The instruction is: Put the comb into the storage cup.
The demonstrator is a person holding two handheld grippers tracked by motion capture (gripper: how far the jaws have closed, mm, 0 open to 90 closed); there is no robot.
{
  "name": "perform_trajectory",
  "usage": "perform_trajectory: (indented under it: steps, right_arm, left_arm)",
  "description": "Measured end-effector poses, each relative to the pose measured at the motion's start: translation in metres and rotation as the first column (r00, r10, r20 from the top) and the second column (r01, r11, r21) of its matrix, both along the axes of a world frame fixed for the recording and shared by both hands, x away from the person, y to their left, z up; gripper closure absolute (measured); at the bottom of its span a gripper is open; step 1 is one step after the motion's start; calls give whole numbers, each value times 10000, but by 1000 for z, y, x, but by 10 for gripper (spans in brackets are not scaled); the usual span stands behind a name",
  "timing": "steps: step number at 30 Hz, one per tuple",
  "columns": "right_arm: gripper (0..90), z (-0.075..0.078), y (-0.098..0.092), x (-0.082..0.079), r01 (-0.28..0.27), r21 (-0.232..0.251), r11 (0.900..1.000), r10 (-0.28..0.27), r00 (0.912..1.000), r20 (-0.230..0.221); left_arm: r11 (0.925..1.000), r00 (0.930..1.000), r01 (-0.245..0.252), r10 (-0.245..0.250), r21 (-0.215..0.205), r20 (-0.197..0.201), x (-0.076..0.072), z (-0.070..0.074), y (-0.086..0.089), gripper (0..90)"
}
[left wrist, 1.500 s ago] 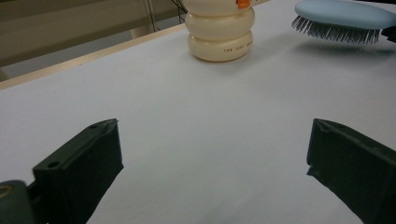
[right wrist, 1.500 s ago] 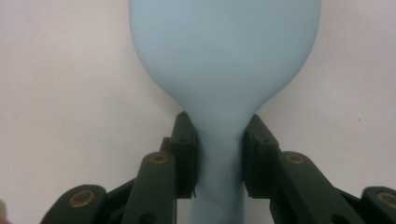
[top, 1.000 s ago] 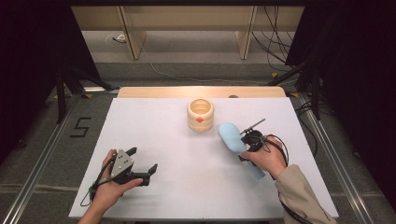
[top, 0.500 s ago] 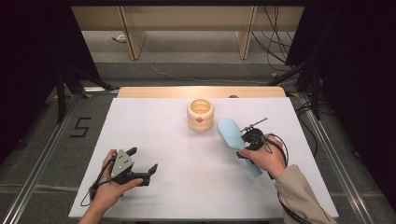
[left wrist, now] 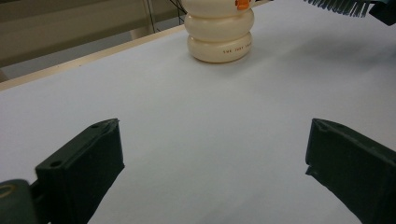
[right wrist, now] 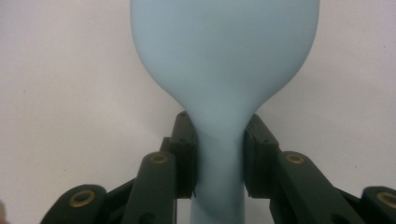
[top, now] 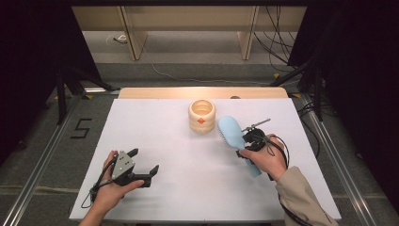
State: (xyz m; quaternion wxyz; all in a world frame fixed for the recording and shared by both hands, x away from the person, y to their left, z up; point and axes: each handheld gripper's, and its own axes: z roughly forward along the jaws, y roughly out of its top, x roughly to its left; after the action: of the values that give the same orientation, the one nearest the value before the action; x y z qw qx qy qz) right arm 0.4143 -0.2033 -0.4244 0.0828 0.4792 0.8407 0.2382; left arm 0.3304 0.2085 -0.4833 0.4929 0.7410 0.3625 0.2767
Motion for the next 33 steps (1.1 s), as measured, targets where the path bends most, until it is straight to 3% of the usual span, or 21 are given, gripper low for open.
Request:
perform_trajectory:
  steps: [33]
  right_arm:
    - [701,2,6,-1,-101,926,9957,18,9959,903]
  left_arm:
    - [10000,10000,78,-78,-9,6,0,0,-2,49]
